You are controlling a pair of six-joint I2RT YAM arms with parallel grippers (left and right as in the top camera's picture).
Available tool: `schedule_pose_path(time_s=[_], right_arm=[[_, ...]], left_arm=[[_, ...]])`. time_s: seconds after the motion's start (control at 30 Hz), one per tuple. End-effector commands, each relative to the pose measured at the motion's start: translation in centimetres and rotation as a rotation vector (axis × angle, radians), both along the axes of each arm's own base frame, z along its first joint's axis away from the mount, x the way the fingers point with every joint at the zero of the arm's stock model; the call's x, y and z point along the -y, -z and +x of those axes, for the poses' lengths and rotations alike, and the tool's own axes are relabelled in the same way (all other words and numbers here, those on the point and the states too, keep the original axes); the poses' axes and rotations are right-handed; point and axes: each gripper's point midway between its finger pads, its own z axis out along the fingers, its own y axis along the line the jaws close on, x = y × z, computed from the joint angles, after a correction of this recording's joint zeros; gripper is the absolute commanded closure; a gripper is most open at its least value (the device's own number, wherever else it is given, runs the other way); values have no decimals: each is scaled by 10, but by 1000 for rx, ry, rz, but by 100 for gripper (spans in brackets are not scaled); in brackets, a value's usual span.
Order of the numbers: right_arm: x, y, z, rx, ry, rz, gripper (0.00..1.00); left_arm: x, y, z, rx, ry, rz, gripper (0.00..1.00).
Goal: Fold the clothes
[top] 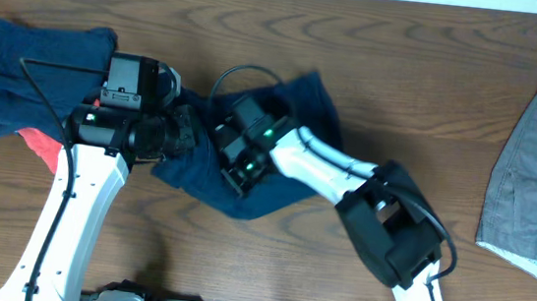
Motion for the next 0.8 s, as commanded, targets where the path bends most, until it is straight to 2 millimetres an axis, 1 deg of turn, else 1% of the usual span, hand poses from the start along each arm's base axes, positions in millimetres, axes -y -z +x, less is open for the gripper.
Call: schedule_pose_path(time_s=[0.0, 0.03, 0.13, 0.2, 0.27, 0.33, 0.4, 0.5, 0.57, 0.67, 0.77], right_arm=[[-4, -8, -1, 35, 60, -51, 99], [2, -11, 7, 67, 94, -79, 99], [43, -38, 50, 199, 282, -182, 99], [71, -58, 76, 257, 389, -214, 99], [98, -74, 98, 285, 466, -219, 97], [125, -81, 114, 289, 518, -228, 96], [152, -79, 126, 269, 568, -258, 95], [190, -62, 133, 224, 608, -320, 96], [207, -49, 135, 197, 615, -352, 97], [221, -28, 136, 156, 622, -392, 98], [224, -9, 133, 119, 616, -423, 99]], left_arm=[[2, -22, 12, 72, -24, -32, 94], [2, -22, 13, 76, -24, -33, 94], [2, -23, 15, 84, -23, -32, 94], [2, -23, 16, 90, -23, -33, 94], [2, -24, 17, 96, -23, -34, 94], [2, -25, 19, 105, -23, -34, 94], [3, -26, 21, 112, -23, -35, 94], [3, -23, 22, 103, -23, -34, 94], [4, -19, 23, 90, -20, -34, 94], [8, -11, 24, 66, -15, -35, 94], [14, -6, 27, 52, -15, -44, 94]])
